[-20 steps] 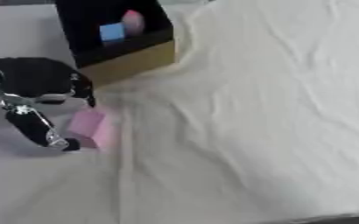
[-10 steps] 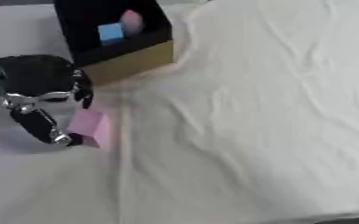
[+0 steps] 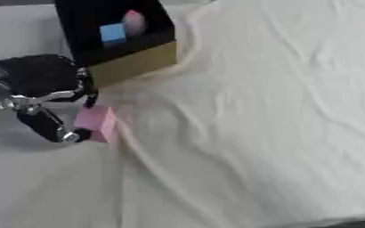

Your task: Pick up objects on the table and place them in the box.

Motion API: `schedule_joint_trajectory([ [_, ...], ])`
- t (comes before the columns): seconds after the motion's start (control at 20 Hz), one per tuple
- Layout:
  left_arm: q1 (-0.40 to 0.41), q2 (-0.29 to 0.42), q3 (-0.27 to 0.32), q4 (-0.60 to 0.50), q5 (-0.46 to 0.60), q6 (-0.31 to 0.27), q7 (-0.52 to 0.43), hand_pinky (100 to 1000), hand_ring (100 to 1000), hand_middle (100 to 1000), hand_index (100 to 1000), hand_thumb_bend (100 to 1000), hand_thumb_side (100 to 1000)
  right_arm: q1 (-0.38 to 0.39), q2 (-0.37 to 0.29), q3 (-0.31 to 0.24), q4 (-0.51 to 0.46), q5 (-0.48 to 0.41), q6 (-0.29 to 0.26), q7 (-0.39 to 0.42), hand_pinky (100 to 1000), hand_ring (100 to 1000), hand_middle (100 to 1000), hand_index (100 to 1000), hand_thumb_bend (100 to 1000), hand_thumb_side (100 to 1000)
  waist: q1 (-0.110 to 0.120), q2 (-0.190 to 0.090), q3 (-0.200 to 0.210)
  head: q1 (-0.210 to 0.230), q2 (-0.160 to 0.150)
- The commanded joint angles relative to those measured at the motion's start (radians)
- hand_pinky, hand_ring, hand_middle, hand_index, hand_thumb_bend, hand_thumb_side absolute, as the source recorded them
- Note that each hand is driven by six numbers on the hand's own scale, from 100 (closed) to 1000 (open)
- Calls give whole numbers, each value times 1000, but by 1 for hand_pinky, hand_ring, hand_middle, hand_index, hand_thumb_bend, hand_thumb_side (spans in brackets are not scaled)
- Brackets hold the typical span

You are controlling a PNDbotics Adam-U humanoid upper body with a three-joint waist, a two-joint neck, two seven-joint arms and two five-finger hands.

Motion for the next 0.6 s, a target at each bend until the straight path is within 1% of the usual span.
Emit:
schedule_joint_trajectory([
  [0.05,-14,49,55,-71,54,36,-1,615,473,330,422,136,369,-11,-26,-15,-9,-4,3,-5,838,846,783,821,122,853,-1,-20,2,-6,-12],
  [0.15,-19,64,86,-113,80,60,-5,614,472,327,420,116,369,-11,-28,-16,-9,-4,3,-7,837,846,783,821,123,851,0,-21,3,-7,-13],
  [0.2,-25,73,102,-134,86,68,-6,613,470,326,418,100,415,-11,-29,-16,-9,-4,3,-8,837,846,783,820,123,850,0,-22,3,-8,-13],
  [0.25,-30,79,119,-153,92,77,-5,612,470,326,418,103,367,-11,-29,-16,-9,-4,3,-8,837,846,783,820,123,850,1,-22,3,-7,-14],
  [0.4,-63,97,170,-184,113,107,7,615,469,325,413,100,361,-14,-30,-15,-10,-3,2,-8,837,845,783,819,122,848,2,-23,-1,-2,-15],
  [0.5,-102,93,199,-165,112,125,22,612,464,321,407,100,363,-16,-30,-13,-11,-3,0,-6,837,846,784,819,122,848,4,-24,-5,6,-17],
  [0.6,-151,74,215,-114,106,132,38,610,462,319,404,100,365,-18,-29,-10,-11,-3,-1,-4,837,846,784,819,121,848,5,-23,-10,18,-19],
])
